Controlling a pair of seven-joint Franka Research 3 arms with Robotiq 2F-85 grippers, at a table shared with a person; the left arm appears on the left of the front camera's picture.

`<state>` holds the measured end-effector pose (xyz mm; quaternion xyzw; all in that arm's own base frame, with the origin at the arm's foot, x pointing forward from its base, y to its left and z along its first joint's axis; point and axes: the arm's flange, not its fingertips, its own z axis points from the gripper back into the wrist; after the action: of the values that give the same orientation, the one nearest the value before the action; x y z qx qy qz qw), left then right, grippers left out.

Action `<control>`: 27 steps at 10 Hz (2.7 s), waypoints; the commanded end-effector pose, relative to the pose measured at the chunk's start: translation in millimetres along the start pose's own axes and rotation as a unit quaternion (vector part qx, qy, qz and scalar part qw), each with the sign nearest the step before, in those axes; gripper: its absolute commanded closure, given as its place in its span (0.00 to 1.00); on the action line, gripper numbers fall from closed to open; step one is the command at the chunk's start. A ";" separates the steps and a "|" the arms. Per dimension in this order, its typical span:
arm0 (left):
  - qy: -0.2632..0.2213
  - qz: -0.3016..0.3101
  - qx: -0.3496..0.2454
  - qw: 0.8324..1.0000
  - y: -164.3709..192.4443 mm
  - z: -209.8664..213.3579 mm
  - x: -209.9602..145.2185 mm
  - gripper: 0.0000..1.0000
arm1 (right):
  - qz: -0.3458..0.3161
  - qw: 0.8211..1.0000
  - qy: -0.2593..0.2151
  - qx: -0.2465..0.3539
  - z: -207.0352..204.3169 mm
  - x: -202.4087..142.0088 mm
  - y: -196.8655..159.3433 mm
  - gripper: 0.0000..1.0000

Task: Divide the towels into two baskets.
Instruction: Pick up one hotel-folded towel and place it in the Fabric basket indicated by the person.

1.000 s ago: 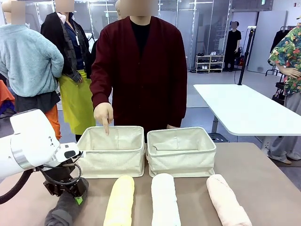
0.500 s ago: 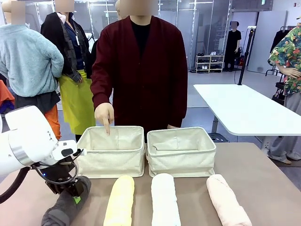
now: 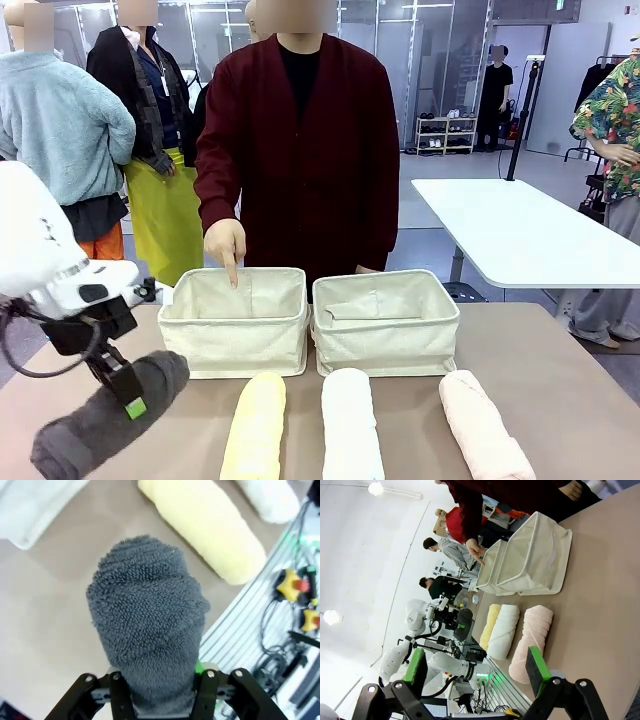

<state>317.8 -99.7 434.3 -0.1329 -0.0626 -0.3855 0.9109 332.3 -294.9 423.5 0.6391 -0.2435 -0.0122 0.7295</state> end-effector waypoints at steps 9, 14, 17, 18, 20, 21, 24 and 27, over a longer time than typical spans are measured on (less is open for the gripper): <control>0.035 -0.124 0.092 0.987 -10.6 30.2 30.1 0.60 | 0.000 1.000 -0.001 0.003 0.4 0.2 4.7 0.00; 0.066 -0.308 0.181 0.932 -21.3 70.7 158.4 0.60 | 0.000 1.000 -0.001 0.003 0.4 0.2 4.7 0.00; 0.126 -0.398 0.184 0.890 24.6 58.8 224.3 0.60 | 0.000 1.000 -0.001 0.003 0.4 0.2 4.7 0.00; 0.136 -0.426 0.172 0.878 40.3 52.3 235.4 0.60 | 0.000 1.000 -0.001 0.003 0.4 0.2 4.7 0.00; 0.130 -0.476 0.139 0.859 58.4 43.7 251.9 0.60 | 0.000 1.000 -0.001 0.003 0.4 0.2 4.7 0.00; 0.107 -0.487 0.126 0.858 67.5 40.8 259.6 0.60 | 0.000 1.000 -0.001 0.003 0.4 0.2 4.7 0.00; 0.112 -0.456 0.082 0.879 92.4 -5.1 282.8 0.60 | 0.000 1.000 -0.001 0.003 0.4 0.2 4.7 0.00; 0.116 -0.452 0.053 0.883 104.8 -38.4 291.3 0.60 | 0.000 1.000 -0.001 0.003 0.4 0.2 4.7 0.00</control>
<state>589.9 -237.6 430.0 0.0172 -0.0349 -0.7671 0.6403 332.5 -294.6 423.5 0.6394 -0.2431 -0.0119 0.7293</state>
